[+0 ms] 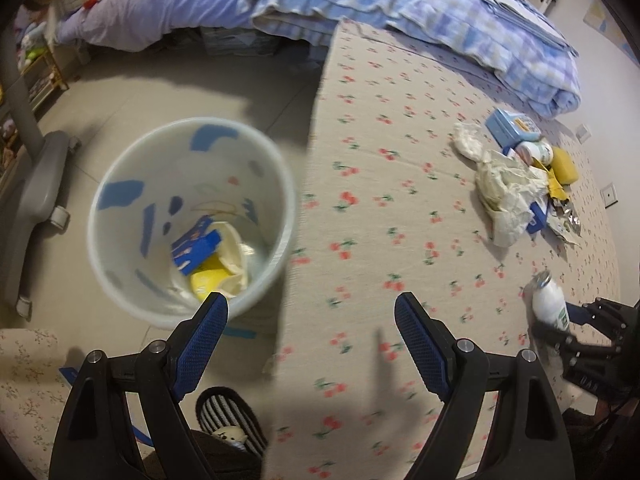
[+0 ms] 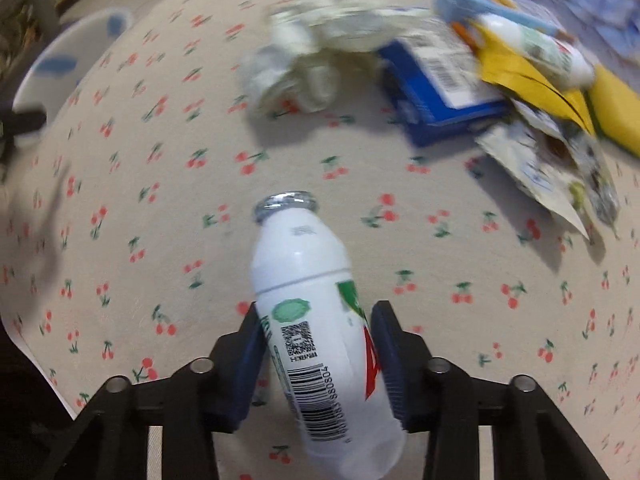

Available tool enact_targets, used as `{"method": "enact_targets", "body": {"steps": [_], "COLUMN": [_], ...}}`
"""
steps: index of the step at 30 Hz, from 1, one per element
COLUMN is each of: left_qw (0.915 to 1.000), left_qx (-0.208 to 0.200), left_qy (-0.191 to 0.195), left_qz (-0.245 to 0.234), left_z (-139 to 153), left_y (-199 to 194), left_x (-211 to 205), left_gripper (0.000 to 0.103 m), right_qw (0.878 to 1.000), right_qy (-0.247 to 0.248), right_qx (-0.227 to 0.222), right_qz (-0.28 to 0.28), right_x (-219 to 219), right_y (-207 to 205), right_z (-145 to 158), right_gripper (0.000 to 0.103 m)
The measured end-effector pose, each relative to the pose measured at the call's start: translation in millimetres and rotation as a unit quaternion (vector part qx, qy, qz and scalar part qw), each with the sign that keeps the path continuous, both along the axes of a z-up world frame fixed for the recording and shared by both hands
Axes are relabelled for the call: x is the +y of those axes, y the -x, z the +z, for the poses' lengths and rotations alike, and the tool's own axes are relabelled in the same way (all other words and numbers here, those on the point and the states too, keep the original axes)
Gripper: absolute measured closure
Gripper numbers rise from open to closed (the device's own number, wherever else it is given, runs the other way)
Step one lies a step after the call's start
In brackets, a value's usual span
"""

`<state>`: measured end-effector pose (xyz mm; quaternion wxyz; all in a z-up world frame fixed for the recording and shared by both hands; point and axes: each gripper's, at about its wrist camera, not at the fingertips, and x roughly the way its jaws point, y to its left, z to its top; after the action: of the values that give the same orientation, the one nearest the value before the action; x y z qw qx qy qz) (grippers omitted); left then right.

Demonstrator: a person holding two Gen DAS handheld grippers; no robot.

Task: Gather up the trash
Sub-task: 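Grasp the white yogurt bottle with the right gripper while the left grasps the tissue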

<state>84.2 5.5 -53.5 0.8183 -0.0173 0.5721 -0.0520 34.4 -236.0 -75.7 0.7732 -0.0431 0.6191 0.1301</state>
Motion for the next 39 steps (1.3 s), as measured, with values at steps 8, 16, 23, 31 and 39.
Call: {"method": "enact_targets", "body": {"steps": [8,16,23,31,39], "left_qw": [0.9992,0.9925,0.9858,0.9848,0.9869], "left_qx": [-0.013,-0.071,-0.088,-0.096,-0.098], "left_qy": [0.023,0.011,-0.009,-0.043,-0.021], "left_qz": [-0.029,-0.099,-0.142,-0.138,-0.126], "left_z": [9,23,16,1,8], "left_y": [-19,-30,-37,-47,-46], "left_x": [-59,-141,-182,-192,-181], "left_gripper": [0.016,0.024,0.045,0.069,0.08], "right_qw": [0.989,0.975,0.968,0.967,0.967], "right_qy": [-0.069,-0.091,-0.103,-0.109,-0.113], "right_qx": [-0.001,-0.009,-0.007,-0.006,-0.014], "right_qz": [-0.134,-0.204,-0.228,-0.231,-0.23], "right_x": [-88,-139,-160,-161,-157], "right_y": [-12,0,10,12,10], "right_z": [11,27,29,28,34], "right_gripper": [0.061,0.061,0.061,0.061,0.061]}}
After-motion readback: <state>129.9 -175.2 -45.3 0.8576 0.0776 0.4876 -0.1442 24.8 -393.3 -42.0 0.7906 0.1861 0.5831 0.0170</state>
